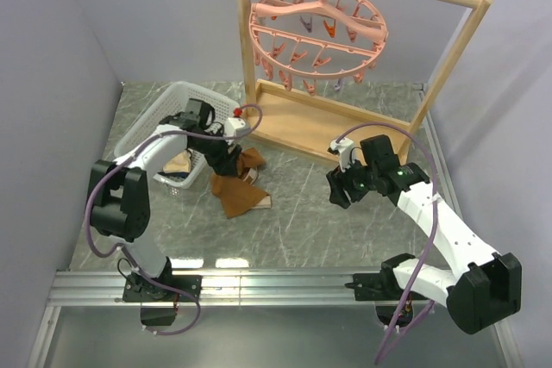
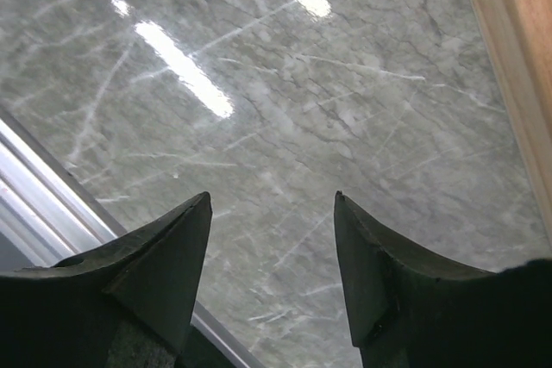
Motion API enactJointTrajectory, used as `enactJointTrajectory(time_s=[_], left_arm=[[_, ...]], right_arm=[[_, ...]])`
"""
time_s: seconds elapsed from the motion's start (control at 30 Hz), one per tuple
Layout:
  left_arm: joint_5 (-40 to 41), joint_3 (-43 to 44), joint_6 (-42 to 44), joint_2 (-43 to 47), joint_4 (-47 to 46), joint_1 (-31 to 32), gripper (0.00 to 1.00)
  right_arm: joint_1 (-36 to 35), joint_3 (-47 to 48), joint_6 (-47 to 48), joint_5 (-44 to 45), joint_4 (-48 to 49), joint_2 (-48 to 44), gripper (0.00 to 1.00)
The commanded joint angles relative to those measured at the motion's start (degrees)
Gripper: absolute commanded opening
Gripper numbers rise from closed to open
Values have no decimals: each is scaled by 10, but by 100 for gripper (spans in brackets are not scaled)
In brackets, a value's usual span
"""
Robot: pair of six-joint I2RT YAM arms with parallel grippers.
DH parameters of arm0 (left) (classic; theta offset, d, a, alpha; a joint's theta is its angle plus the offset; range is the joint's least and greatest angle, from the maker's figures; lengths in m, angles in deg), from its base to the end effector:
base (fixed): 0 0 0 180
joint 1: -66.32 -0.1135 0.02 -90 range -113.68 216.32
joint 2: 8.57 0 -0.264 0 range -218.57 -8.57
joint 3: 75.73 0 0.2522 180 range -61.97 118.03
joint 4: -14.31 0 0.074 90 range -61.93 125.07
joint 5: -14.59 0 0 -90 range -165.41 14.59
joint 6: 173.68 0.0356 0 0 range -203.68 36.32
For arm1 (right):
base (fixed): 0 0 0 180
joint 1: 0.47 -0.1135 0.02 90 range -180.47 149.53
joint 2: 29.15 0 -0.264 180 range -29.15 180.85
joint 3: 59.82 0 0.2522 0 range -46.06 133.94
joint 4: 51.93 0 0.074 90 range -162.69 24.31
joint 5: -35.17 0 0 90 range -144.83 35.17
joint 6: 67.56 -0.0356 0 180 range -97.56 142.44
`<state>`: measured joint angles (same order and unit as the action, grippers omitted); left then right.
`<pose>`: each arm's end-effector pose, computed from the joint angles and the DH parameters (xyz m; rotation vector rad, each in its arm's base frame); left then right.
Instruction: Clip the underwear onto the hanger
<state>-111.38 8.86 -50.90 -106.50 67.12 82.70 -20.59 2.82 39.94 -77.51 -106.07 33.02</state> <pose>0.3236 -0.1169 0.2228 1.2197 2.2463 -0.7426 0.1946 0.0859 0.2630 -0.9508 2.2869 0.5140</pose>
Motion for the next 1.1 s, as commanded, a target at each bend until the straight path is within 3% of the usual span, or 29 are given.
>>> enactJointTrajectory(time_s=[0.0, 0.03, 0.17, 0.33, 0.6, 0.7, 0.73, 0.8, 0.83, 0.93, 1.03, 1.07], left_arm=[[27, 48, 77, 70, -3, -24, 70], [30, 50, 93, 91, 4, -11, 74], [87, 25, 201, 108, 59, 79, 73], [142, -34, 241, 75, 9, 161, 73], [247, -15, 229, -28, -46, 178, 72], [260, -3, 225, -52, -33, 185, 54], [259, -2, 222, -52, -29, 187, 29], [248, 5, 215, -48, -17, 188, 6], [225, 16, 208, -35, -13, 186, 0], [189, 46, 143, 12, -20, 184, 0], [179, 8, 31, 90, -92, 185, 0], [206, -22, -22, 116, -171, 194, 0]], right_arm=[[1, 12, -35, -35, 19, -18, 66], [2, 9, -41, -43, 21, -20, 65], [4, 14, -42, -50, 7, -9, 65], [15, 28, -53, -68, -1, 8, 65], [34, 24, -63, -82, 0, -1, 64], [39, 23, -65, -84, 0, -3, 64], [42, 23, -66, -85, 0, -5, 64], [46, 23, -68, -90, 0, -4, 64], [46, 24, -69, -91, 0, -4, 64], [53, 28, -72, -92, 2, -3, 63], [66, 29, -84, -103, 8, 2, 62], [74, 31, -88, -113, 8, 7, 62]])
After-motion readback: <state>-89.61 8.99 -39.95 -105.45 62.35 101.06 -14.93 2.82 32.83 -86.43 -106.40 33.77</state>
